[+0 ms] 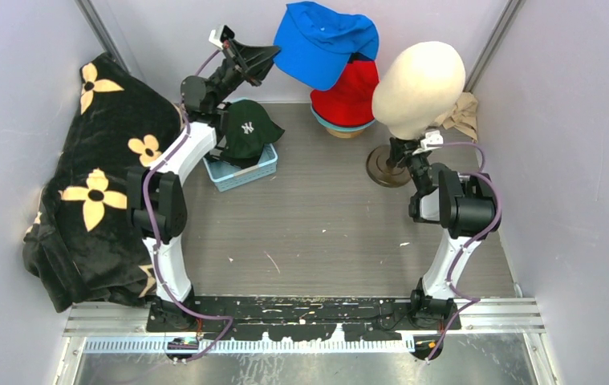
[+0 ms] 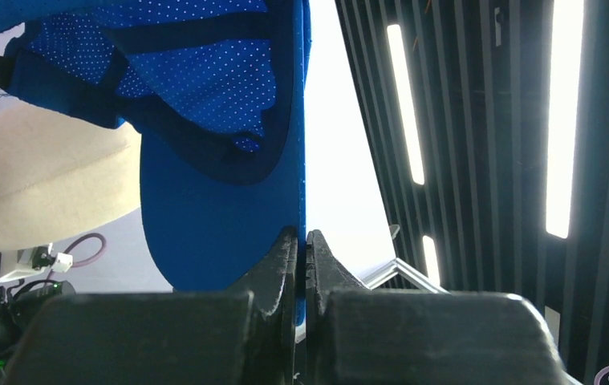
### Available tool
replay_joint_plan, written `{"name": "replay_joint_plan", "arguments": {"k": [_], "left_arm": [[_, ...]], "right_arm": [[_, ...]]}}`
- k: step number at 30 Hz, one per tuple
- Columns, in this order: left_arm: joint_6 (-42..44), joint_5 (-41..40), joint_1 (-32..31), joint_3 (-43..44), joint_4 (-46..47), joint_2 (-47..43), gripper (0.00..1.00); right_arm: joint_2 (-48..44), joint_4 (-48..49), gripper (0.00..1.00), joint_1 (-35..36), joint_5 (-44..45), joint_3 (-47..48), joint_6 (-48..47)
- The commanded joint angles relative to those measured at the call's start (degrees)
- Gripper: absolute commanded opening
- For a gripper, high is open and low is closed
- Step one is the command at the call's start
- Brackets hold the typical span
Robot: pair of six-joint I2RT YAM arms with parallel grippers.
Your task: Stack the hats
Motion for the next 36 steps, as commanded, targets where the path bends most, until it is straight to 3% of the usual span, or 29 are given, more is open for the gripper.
{"name": "replay_joint_plan", "arguments": {"k": [1, 16, 36], "left_arm": [[-10.6, -2.0, 1.9, -0.6, 5.5, -5.3, 0.0], [-13.3, -4.4, 4.5, -1.6, 7.4, -8.0, 0.0], [-16.3, -8.2, 5.5, -3.8, 9.4, -10.2, 0.0]], "right_arm": [[0.9, 9.0, 0.4, 1.9, -6.2, 3.7, 3.4], [4.5, 9.0, 0.38, 8.1, -7.2, 9.5, 6.1], [8.8, 8.9, 0.37, 13.5, -17.6, 17.0, 13.5]]}}
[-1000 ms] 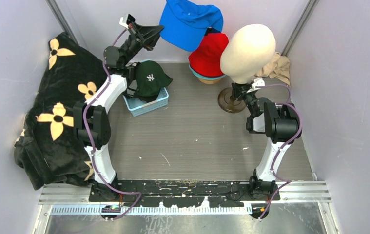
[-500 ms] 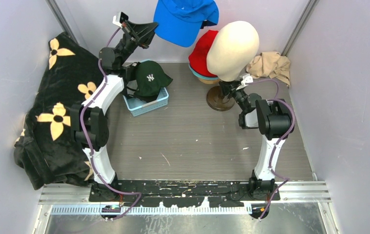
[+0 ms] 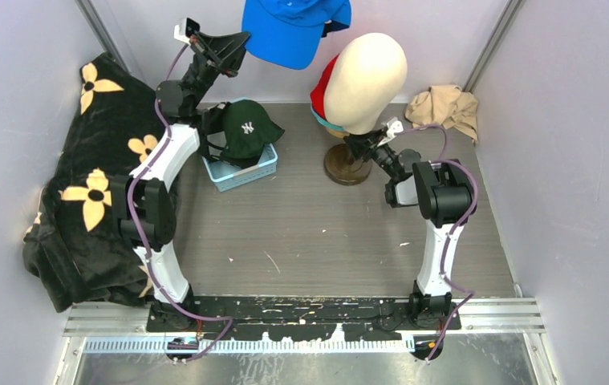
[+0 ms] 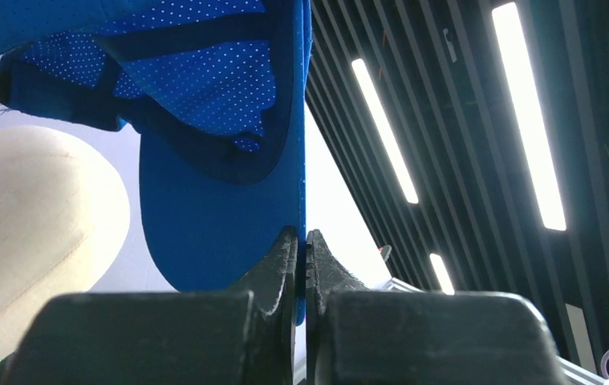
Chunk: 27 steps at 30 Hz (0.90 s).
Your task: Stack the hats
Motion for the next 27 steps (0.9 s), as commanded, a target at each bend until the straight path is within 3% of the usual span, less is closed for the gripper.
{"name": "replay_joint_plan", "arguments": {"k": [1, 10, 12, 14, 16, 20, 27], "left_arm": [[-16.4, -2.7, 0.4, -0.1, 4.0, -4.7, 0.0], [-16.2, -3.7, 0.4, -2.6, 2.0, -7.5, 0.0], [-16.3, -3.8, 0.3, -3.2, 1.2, -8.2, 0.0], [-16.3, -3.9, 0.3, -3.1, 0.6, -8.7, 0.0], [-16.3, -4.0, 0.2, -2.6, -0.1, -8.7, 0.0], [-16.4, -3.8, -1.2, -0.2, -1.4, -8.1, 0.0], [-16.2, -4.1, -4.1, 2.6, -2.8, -6.9, 0.0]], "right_arm": [[0.1, 9.1, 0.37, 2.4, -4.0, 4.0, 5.9], [1.9, 9.1, 0.39, 4.0, -5.9, 7.8, 8.2], [1.4, 9.1, 0.47, 4.1, -5.2, 6.9, 8.0], [0.3, 9.1, 0.68, 4.1, -3.2, 5.2, 7.3], [-0.8, 9.1, 0.82, 4.1, -1.9, 3.7, 6.3], [-3.5, 9.0, 0.9, 4.0, 1.1, 0.0, 4.5], [-7.6, 9.0, 0.91, 3.0, 3.1, -5.2, 3.6]]}}
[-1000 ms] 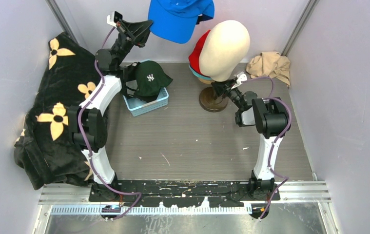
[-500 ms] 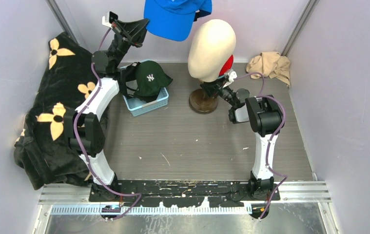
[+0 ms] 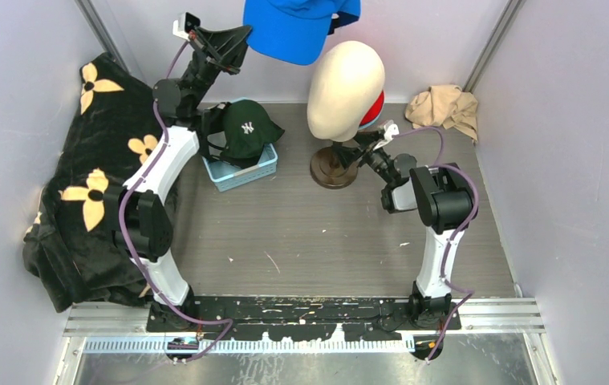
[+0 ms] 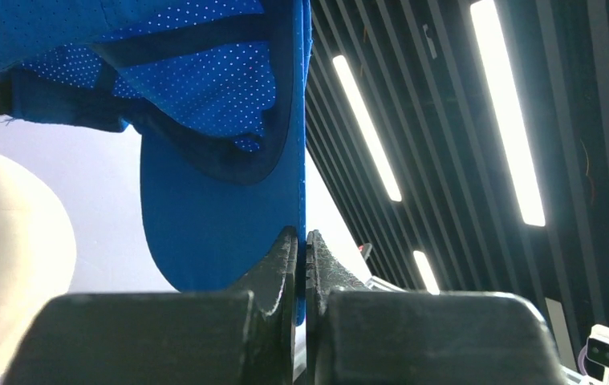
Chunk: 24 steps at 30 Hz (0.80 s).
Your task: Stack the hats
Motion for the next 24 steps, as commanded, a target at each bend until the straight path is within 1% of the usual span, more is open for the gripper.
{"name": "replay_joint_plan", "arguments": {"k": [1, 8, 12, 15, 17, 19, 22, 24], "left_arm": [[-16.1, -1.2, -2.0, 4.0, 1.2, -1.4, 0.0], [-16.7, -1.4, -5.0, 7.1, -0.3, -0.5, 0.0], [-17.1, -2.1, -7.0, 7.5, -0.4, -0.1, 0.0], [-18.3, -2.8, -8.8, 8.6, 0.4, 1.9, 0.0], [-19.2, -3.0, -10.1, 10.0, 1.0, 3.6, 0.0], [-19.8, -3.0, -11.2, 11.3, 1.2, 5.4, 0.0], [-20.1, -3.0, -12.1, 12.2, 1.6, 7.4, 0.0], [-20.7, -3.2, -12.4, 12.6, 2.5, 8.7, 0.0]], "right_arm": [[-5.4, 8.6, 0.92, -0.6, 2.3, -2.6, -1.7], [-12.5, 7.8, 0.92, -1.6, 7.2, -10.2, -3.5], [-20.7, 2.0, 0.92, -1.9, 11.2, -14.8, -6.7], [-28.2, -2.7, 0.92, -2.1, 14.9, -18.5, -7.8], [-34.1, -7.8, 0.92, -2.3, 16.9, -20.3, -8.0], [-40.1, -15.8, 0.92, -2.2, 18.6, -20.7, -9.0], [-48.7, -29.0, 0.96, -2.2, 21.7, -19.5, -10.7], [-53.3, -35.4, 0.98, -2.3, 23.6, -18.4, -11.5]]}}
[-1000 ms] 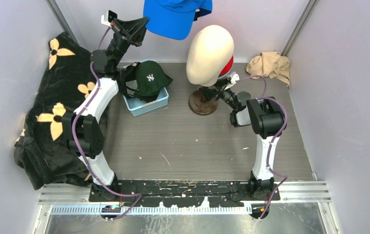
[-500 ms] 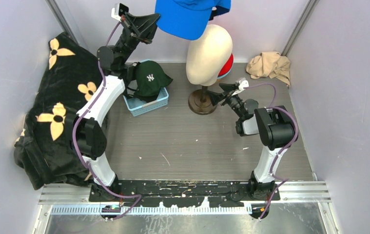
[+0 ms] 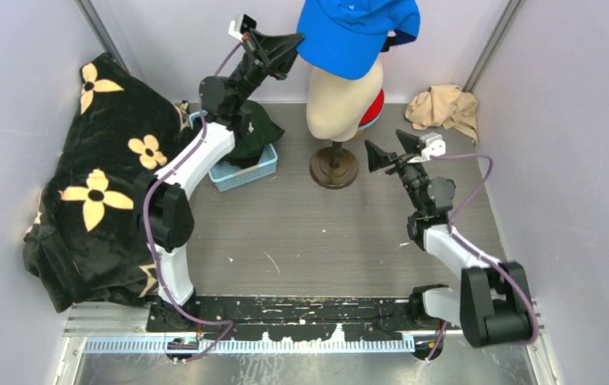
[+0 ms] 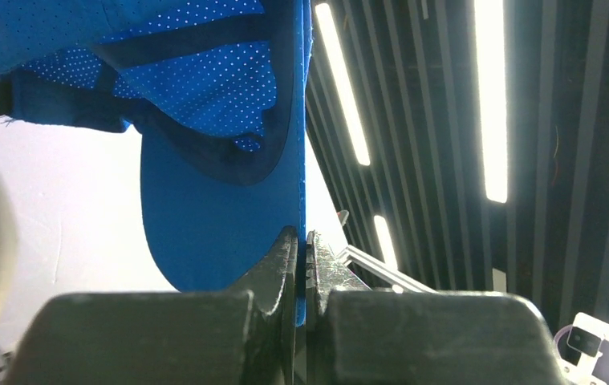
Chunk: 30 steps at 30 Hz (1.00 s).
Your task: Stack the hats
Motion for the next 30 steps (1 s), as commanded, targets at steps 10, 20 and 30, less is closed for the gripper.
{"name": "replay_joint_plan", "arguments": {"k": [10, 20, 30], "left_arm": [[-23.0, 0.1, -0.7, 2.2, 5.9, 4.5, 0.0], [-26.7, 1.4, -0.7, -6.4, 13.0, 3.2, 0.0], [-30.2, 1.0, -0.3, -12.5, 20.0, 3.2, 0.0]], "right_arm": [[-14.8, -29.3, 0.99, -0.5, 7.8, 7.1, -3.5], [-14.8, -31.6, 1.0, -0.6, 9.3, 9.3, -4.3], [-14.3, -32.2, 1.0, -0.5, 8.8, 10.4, -4.4]]}}
